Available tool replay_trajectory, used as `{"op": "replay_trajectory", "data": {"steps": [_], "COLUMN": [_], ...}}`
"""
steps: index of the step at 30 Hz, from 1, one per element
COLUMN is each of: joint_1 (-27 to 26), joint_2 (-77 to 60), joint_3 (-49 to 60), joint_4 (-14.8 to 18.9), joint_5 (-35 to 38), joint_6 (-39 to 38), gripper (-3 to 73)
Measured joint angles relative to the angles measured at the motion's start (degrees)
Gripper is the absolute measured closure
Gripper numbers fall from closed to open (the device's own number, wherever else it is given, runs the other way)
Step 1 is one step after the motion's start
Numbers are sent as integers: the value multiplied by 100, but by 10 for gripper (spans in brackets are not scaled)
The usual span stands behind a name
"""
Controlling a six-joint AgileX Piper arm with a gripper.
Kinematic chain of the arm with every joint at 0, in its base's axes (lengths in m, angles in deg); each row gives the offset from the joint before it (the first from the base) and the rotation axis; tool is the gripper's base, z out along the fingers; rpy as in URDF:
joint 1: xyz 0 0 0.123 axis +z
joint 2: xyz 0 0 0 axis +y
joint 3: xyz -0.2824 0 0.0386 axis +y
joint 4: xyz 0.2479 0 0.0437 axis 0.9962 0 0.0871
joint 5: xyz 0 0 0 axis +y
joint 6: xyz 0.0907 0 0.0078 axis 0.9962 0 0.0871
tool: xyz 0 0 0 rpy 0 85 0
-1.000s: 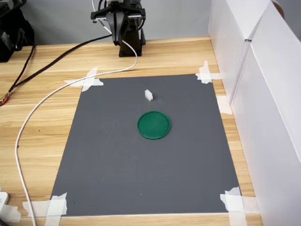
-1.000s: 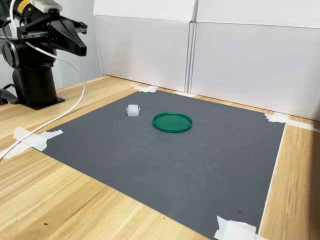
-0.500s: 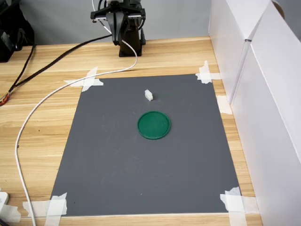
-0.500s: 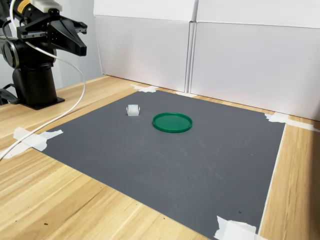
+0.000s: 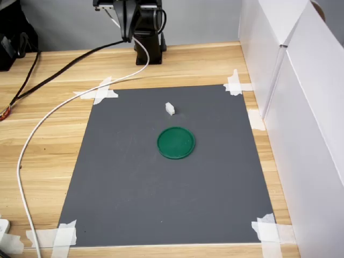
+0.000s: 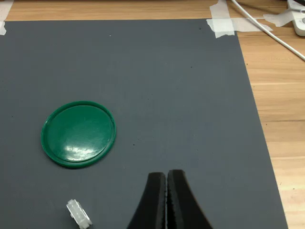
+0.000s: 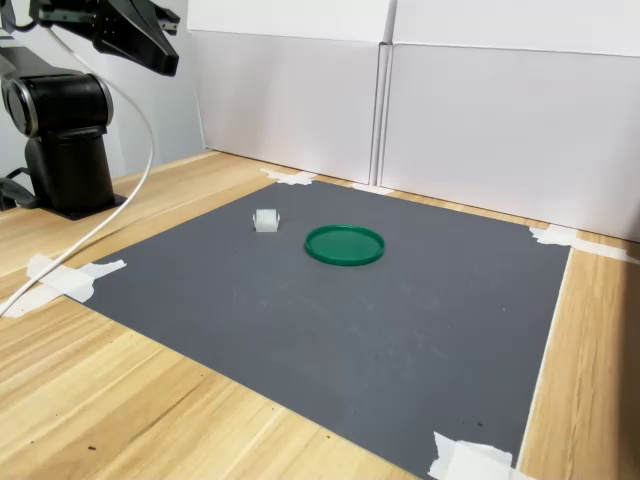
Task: Grasp a white terminal and put it in the green lid.
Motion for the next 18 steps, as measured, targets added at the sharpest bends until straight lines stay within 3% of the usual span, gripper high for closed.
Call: {"op": "replay_trajectory", "data": {"steps": [9,13,18], "joint_1": [31,410,1099], "joint_2": [1639,2278,3033], "joint_3": [-1017,-1421,-1865], "joint_4": [560,573,287], "joint_5": [968,1250,1641], "joint_6": [-1389,-2043,-2739], "gripper": [711,711,711]}}
